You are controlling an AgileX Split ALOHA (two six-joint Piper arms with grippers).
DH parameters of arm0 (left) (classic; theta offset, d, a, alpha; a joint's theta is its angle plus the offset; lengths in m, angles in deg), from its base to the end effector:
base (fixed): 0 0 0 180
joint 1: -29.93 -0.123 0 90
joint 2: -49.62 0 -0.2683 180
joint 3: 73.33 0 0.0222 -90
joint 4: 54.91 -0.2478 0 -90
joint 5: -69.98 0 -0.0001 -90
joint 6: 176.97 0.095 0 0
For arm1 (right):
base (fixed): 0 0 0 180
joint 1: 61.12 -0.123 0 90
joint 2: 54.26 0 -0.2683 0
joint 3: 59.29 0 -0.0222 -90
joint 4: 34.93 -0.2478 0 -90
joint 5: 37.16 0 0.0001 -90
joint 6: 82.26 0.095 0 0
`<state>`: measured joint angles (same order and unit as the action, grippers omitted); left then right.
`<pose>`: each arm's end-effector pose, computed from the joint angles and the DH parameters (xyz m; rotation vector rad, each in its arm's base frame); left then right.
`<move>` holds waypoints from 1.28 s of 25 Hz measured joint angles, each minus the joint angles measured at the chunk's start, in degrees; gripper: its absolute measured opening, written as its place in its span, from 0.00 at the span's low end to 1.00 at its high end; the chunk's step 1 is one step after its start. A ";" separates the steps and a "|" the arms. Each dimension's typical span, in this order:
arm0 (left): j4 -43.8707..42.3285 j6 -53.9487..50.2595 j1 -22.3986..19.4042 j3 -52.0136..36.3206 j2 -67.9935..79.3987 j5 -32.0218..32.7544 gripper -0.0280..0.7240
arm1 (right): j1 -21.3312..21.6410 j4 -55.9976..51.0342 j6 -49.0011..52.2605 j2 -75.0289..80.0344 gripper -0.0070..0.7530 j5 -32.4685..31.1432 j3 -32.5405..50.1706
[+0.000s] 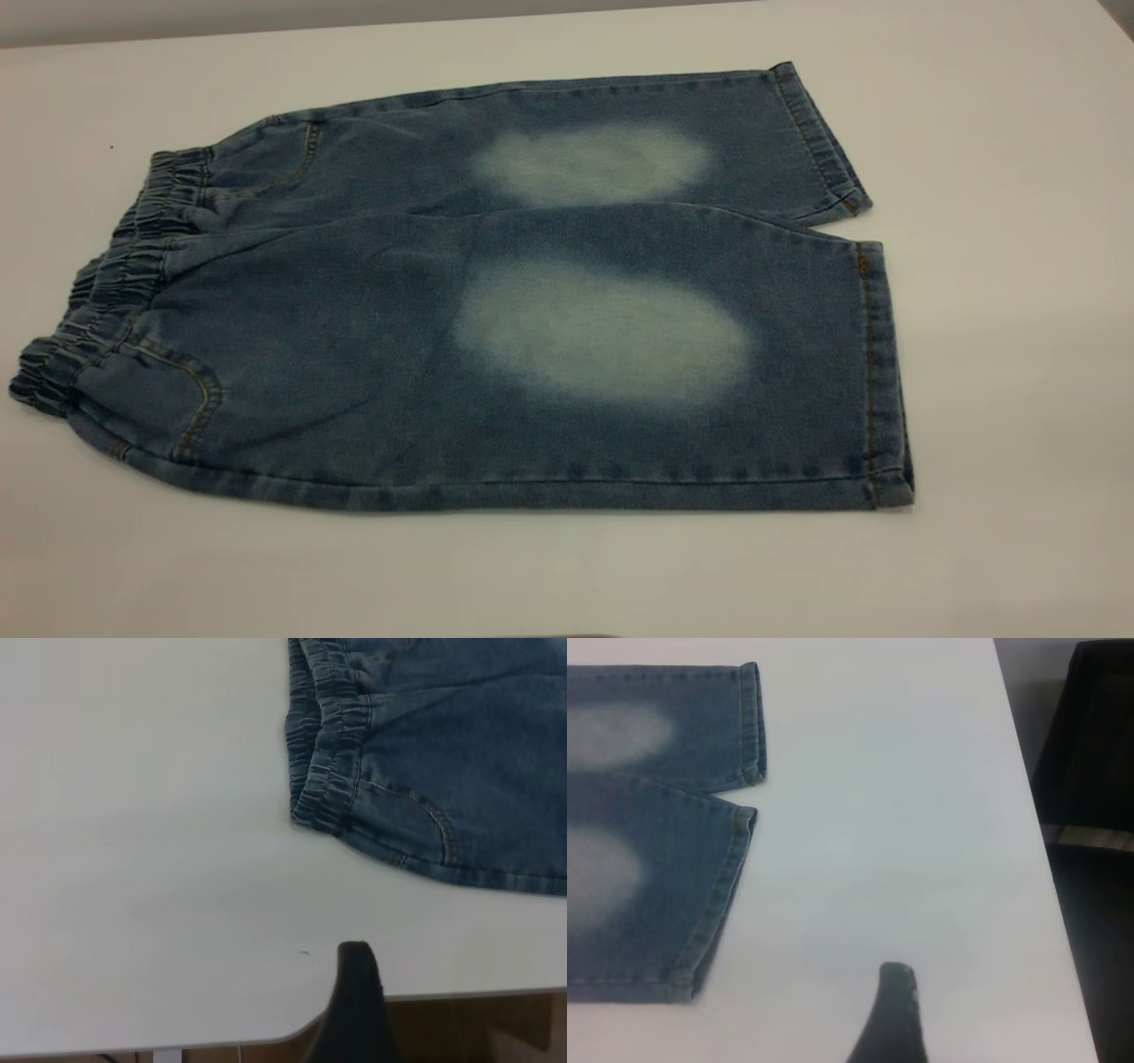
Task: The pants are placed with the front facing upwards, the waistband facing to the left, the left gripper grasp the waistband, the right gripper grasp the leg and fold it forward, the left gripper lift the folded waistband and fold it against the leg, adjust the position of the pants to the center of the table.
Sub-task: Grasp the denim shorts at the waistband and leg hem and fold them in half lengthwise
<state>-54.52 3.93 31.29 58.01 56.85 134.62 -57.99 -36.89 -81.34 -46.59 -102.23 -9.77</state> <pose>0.0083 -0.0008 0.2658 0.0421 2.1032 -0.0130 0.0107 0.0024 0.2610 0.0725 2.1321 0.0189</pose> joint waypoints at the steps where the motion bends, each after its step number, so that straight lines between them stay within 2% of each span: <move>1: 0.00 0.00 0.00 0.00 0.00 0.00 0.74 | 0.00 0.00 0.00 0.00 0.73 0.00 0.00; 17: 0.00 0.00 0.14 0.00 0.00 0.00 0.74 | 0.00 -0.35 0.00 0.00 0.73 0.00 0.00; 23: -0.39 -1.99 0.14 0.00 0.00 0.00 0.74 | 0.00 -0.98 5.02 1.66 0.73 -0.24 -0.49; 28: -5.54 -8.25 0.14 2.67 5.46 0.76 0.74 | 0.00 -1.04 6.27 9.90 0.73 -0.46 -7.22; 32: -9.14 -13.36 0.14 8.53 14.76 0.53 0.74 | 0.00 -2.09 7.15 19.74 0.73 -0.12 -15.34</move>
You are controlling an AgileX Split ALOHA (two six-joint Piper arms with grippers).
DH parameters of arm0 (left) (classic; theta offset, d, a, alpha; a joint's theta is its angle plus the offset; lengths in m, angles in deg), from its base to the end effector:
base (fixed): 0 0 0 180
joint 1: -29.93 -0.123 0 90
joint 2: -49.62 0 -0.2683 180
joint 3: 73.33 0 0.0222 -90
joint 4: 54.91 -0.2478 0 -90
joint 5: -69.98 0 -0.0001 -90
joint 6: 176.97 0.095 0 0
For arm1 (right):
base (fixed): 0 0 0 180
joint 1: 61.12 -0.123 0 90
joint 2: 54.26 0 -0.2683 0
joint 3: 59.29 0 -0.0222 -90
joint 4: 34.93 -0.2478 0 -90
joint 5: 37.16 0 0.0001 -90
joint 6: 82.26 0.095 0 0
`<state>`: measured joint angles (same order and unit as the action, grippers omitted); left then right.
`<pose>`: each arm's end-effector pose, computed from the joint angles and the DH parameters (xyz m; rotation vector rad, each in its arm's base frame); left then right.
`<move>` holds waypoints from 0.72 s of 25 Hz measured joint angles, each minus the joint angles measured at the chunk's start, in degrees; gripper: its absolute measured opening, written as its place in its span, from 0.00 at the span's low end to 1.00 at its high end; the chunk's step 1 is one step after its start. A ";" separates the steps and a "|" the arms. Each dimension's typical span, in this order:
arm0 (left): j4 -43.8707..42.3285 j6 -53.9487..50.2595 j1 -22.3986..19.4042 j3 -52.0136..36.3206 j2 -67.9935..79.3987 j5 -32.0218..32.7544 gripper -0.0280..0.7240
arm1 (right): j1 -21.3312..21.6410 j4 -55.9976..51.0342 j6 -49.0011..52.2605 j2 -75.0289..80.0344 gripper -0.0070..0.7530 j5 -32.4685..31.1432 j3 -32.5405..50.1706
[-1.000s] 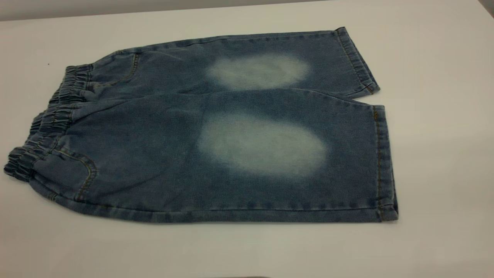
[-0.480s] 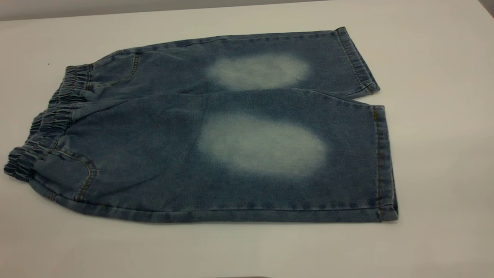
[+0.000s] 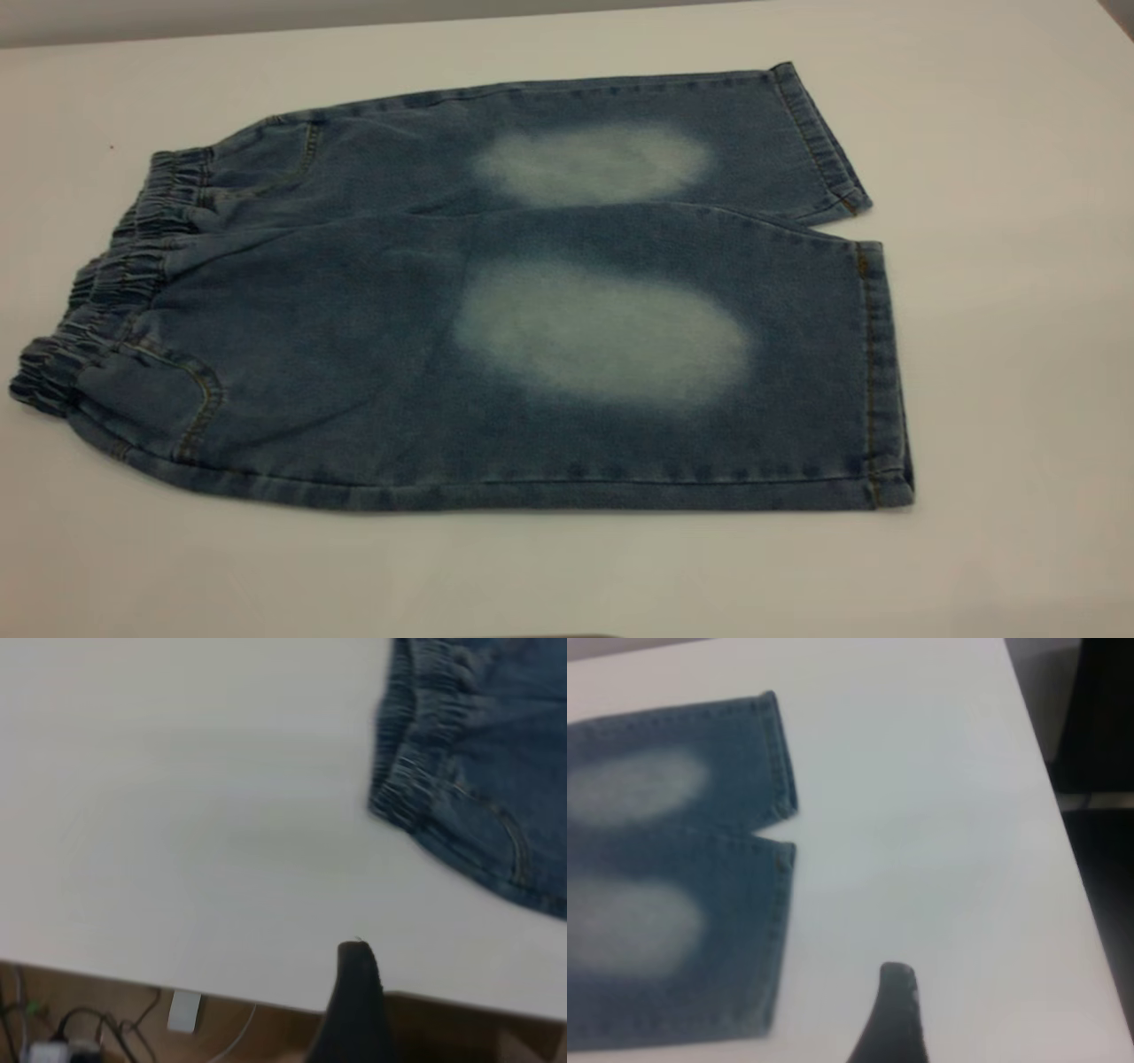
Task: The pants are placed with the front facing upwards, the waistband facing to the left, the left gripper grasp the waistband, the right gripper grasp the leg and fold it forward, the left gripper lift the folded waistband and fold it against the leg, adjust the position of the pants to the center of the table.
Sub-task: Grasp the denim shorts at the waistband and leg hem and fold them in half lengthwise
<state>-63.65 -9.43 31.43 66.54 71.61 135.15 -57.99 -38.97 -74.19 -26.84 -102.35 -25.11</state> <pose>0.0353 0.0122 0.3022 -0.2161 2.1999 0.0540 0.0454 0.0036 0.3272 0.2133 2.2034 0.1350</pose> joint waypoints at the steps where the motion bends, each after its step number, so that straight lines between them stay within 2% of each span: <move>1: -0.54 -1.06 0.00 1.44 2.27 -0.59 0.74 | 0.00 -0.14 0.12 2.74 0.73 0.41 -2.01; 7: -1.83 -5.88 0.00 6.35 20.11 -7.01 0.74 | 0.00 -2.60 -0.82 17.00 0.73 4.75 -8.65; 11: -1.76 -6.95 0.00 10.66 34.15 -10.13 0.74 | 0.00 -7.40 -4.78 24.40 0.73 8.20 -9.03; 18: -1.64 -7.06 0.00 14.73 54.78 -15.27 0.74 | 0.00 -14.22 -13.04 31.76 0.73 9.54 -9.03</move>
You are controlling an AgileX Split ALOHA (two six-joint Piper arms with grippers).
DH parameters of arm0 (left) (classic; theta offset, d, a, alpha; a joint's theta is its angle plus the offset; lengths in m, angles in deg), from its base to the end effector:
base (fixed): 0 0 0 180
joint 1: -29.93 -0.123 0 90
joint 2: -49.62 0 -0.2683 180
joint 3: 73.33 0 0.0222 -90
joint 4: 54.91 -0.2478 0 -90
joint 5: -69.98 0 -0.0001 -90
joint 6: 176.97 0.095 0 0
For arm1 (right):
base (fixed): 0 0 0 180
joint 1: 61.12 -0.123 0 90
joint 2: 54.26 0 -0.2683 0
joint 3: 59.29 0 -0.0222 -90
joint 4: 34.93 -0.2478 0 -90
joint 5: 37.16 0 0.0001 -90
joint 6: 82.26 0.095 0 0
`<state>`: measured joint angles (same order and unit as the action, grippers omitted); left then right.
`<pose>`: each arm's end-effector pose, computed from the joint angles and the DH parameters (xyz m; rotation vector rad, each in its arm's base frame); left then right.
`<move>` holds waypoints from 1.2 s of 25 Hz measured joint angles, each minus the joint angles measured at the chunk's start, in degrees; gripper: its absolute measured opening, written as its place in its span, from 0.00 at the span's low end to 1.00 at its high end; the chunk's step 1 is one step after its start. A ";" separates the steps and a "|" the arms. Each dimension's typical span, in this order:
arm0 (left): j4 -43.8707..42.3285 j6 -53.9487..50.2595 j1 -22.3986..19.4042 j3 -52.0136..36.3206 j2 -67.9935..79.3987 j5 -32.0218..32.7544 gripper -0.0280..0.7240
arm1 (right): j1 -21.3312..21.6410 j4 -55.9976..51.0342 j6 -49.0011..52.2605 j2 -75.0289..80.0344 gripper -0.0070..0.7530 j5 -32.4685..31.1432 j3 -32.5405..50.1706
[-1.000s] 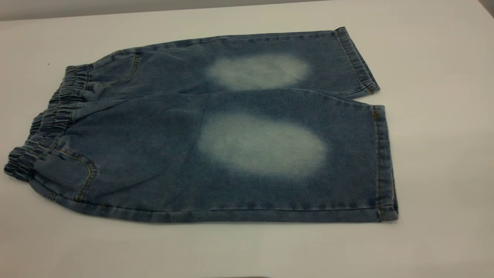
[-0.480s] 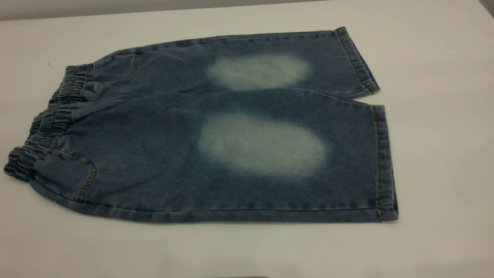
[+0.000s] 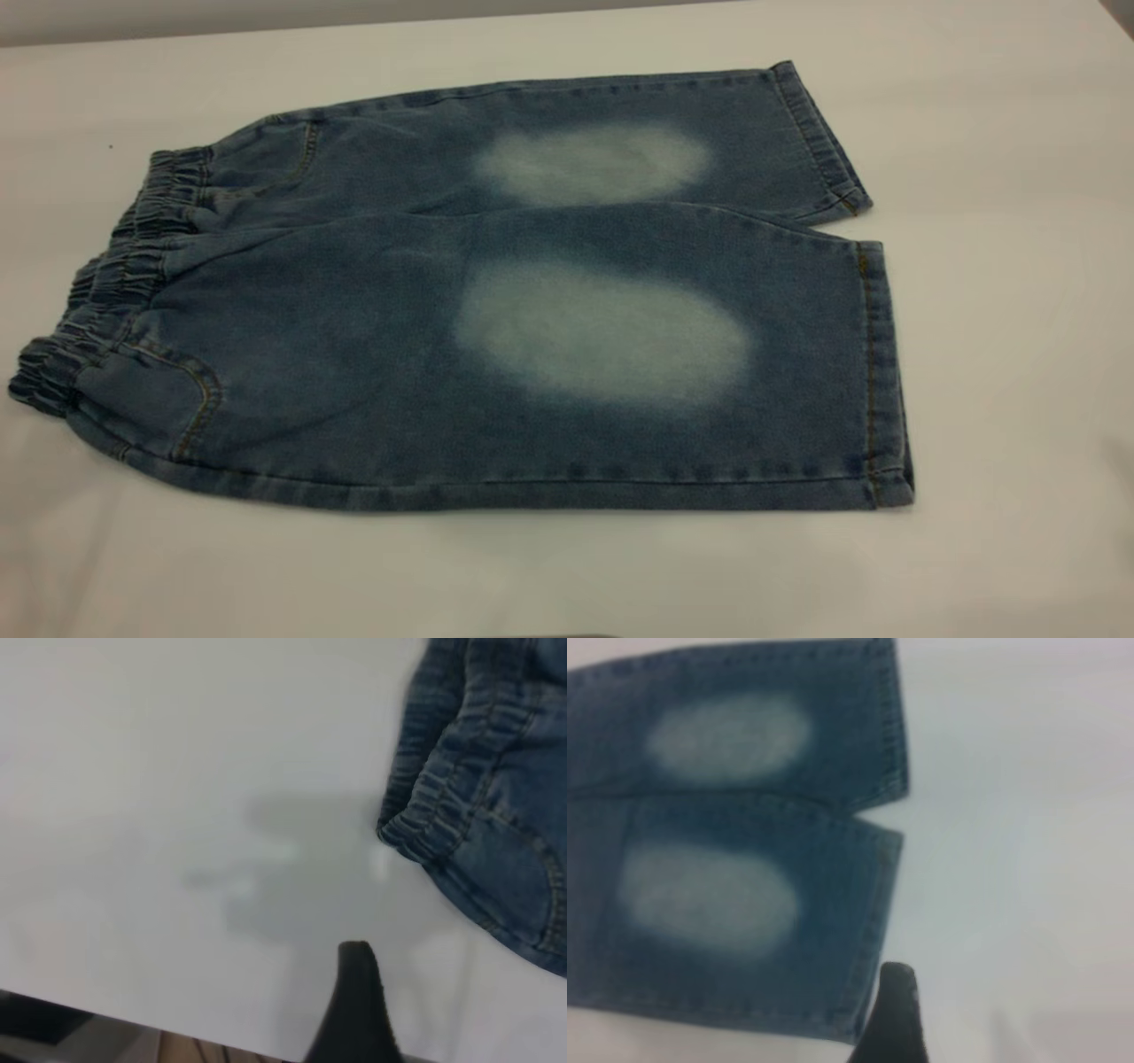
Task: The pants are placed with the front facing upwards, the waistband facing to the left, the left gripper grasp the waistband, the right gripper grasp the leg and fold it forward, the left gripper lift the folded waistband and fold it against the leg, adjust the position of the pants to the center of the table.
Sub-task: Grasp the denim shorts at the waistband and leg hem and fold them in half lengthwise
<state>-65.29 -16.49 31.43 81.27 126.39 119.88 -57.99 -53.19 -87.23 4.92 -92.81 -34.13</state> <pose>0.2304 0.0071 0.2708 -0.3048 2.6144 0.0980 0.1686 0.0154 0.3310 0.0633 2.4071 0.3358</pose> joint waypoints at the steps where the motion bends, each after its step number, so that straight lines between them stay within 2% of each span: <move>1: 0.00 0.00 0.00 0.05 2.02 -0.91 0.74 | 0.00 -0.74 -0.84 0.50 0.73 0.00 0.00; 14: 1.20 -0.20 0.00 0.12 24.51 -7.69 0.74 | 0.00 -2.03 -2.71 0.96 0.73 -0.24 0.00; 30: -0.89 -0.20 -0.35 0.63 38.92 -15.13 0.74 | 0.00 -1.30 -2.71 0.96 0.73 -0.24 0.00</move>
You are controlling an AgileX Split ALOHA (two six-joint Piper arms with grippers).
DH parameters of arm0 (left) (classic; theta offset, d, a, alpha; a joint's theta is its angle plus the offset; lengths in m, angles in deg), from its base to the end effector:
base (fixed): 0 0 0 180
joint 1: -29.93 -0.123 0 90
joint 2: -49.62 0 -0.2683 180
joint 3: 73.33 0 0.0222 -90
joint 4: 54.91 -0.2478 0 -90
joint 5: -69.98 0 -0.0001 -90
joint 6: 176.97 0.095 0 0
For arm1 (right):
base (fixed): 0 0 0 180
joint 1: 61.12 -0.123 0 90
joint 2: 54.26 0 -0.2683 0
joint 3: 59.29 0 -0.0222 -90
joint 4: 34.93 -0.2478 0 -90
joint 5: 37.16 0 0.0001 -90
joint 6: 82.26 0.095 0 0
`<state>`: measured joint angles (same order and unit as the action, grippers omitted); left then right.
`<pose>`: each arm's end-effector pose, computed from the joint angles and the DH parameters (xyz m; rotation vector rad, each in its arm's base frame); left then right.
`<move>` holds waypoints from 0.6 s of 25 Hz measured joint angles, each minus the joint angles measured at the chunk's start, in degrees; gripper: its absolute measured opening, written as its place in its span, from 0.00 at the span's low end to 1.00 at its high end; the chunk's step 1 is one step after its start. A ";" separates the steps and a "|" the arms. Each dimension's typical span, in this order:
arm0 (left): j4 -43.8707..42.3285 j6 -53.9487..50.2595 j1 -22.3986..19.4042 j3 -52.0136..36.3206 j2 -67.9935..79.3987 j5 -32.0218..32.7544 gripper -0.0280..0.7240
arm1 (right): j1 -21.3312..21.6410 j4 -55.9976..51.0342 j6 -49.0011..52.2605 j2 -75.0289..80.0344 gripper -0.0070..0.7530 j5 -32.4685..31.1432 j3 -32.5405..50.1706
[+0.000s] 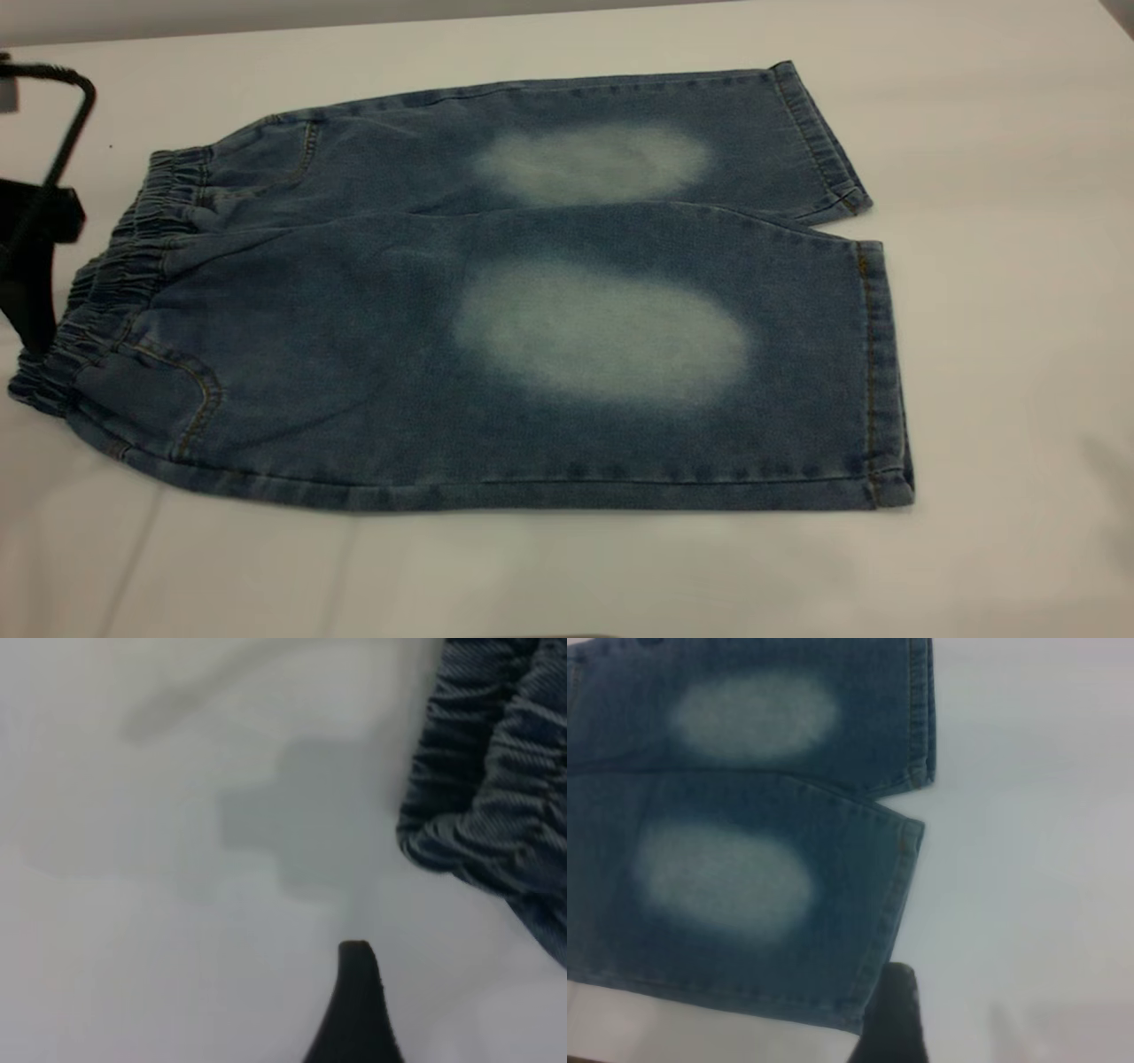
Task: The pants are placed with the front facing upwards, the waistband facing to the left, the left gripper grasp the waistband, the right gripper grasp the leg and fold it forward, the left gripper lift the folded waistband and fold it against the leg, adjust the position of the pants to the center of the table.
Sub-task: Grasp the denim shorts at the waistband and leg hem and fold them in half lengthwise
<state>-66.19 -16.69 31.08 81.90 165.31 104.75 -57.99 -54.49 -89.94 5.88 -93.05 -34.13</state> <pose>0.2999 0.0046 0.0938 -0.2529 3.0241 0.1548 0.1718 0.0170 0.3285 0.0161 2.4202 0.3452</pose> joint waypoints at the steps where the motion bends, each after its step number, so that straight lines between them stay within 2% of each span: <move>1: -0.33 0.00 -0.56 0.00 0.64 -0.36 0.74 | 0.00 0.10 0.00 0.00 0.73 0.00 0.00; 6: -0.99 -0.17 -3.46 0.00 3.67 -2.28 0.74 | 0.00 0.64 0.00 0.00 0.73 0.00 0.00; 11: -0.51 -0.22 -3.62 0.00 5.27 -7.50 0.74 | 0.00 0.68 0.00 0.00 0.73 0.00 0.00; 15: 0.21 -0.08 -3.62 0.00 5.38 -9.19 0.74 | 0.00 0.68 0.00 0.00 0.73 0.00 0.00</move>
<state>-65.97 -16.78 27.46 81.90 170.70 95.56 -57.99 -53.81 -89.94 5.88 -93.05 -34.13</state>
